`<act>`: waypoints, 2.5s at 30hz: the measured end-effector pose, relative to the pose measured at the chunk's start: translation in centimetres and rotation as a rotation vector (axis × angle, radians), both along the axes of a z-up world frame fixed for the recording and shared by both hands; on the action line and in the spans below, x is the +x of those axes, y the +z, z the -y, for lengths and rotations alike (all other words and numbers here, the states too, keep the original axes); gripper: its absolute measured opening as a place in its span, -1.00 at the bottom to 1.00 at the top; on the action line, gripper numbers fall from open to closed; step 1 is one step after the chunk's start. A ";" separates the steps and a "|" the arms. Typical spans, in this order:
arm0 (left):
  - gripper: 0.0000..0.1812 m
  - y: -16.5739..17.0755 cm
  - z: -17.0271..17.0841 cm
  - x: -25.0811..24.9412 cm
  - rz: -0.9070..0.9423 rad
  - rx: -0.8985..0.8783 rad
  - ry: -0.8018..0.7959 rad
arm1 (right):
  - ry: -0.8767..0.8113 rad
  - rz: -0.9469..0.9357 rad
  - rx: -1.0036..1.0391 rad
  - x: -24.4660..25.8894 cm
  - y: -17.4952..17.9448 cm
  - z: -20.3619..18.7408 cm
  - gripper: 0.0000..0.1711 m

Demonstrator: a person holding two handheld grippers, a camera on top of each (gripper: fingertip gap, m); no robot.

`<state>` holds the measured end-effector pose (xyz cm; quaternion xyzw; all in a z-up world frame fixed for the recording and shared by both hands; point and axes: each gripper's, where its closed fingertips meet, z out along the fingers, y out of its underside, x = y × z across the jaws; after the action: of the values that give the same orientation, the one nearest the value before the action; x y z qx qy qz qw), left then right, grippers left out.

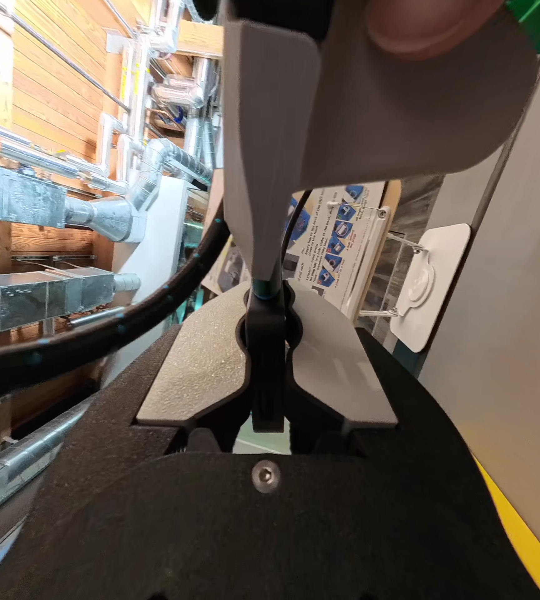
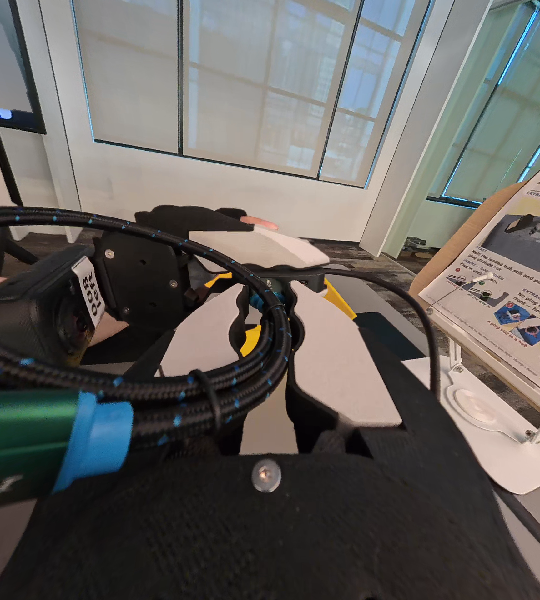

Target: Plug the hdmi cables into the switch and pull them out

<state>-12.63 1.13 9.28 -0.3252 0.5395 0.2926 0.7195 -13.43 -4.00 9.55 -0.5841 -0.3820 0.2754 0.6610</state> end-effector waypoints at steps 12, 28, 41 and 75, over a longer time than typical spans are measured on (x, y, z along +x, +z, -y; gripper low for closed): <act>-0.80 -0.2 0.4 0.6 -0.028 0.092 0.007 | -0.016 -0.010 -0.064 -0.4 -0.8 -0.3 -0.73; -0.82 -1.7 -0.9 0.5 -0.017 -0.026 -0.014 | -0.079 0.002 -0.060 -0.5 -2.0 -1.1 -0.73; -0.82 -1.4 -1.4 -0.1 -0.008 -0.042 0.020 | -0.188 -0.010 0.002 -0.6 -1.5 -1.3 -0.73; -0.82 0.7 -3.3 -4.8 -0.009 -0.209 0.081 | -0.587 0.569 -1.371 35.4 -21.4 6.2 -0.70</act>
<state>-17.41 4.48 10.00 -0.4189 0.5566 0.2649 0.6667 22.00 -10.22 -11.89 -0.9852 -0.1122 0.1043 0.0773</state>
